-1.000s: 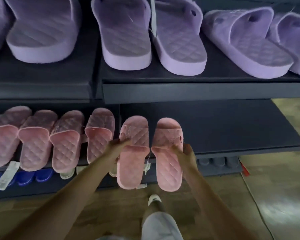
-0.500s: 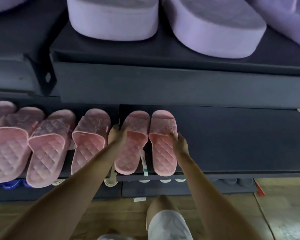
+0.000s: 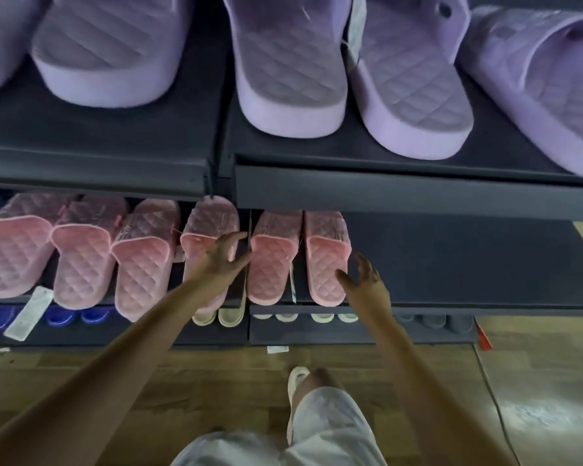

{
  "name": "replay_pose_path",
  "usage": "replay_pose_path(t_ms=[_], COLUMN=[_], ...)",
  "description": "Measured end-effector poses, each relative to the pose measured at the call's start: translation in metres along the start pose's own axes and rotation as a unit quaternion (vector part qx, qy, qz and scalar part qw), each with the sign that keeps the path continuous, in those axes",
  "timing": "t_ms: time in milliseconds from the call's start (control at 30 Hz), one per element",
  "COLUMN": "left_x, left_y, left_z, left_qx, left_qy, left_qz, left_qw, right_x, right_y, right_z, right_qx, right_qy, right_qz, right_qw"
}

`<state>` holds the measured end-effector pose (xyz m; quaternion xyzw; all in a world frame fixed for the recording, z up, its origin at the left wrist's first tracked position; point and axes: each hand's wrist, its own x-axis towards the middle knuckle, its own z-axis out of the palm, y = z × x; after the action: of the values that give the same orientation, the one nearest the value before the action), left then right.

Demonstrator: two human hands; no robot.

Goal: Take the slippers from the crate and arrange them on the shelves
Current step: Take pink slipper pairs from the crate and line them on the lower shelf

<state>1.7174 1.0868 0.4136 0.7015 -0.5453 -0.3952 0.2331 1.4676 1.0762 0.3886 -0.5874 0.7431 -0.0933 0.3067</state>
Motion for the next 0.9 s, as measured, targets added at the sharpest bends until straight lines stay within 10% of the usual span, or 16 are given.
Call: replay_pose_path(t_ms=[900], left_x=[-0.309], left_y=[-0.035], left_z=[-0.202], left_qx=[0.224], left_qy=[0.104], left_qz=[0.210], left_qw=[0.946], right_x=[-0.315], right_y=[-0.113], right_z=[-0.039], right_qx=[-0.100], right_qy=[0.044], right_qz=[-0.243], right_qw=[0.964])
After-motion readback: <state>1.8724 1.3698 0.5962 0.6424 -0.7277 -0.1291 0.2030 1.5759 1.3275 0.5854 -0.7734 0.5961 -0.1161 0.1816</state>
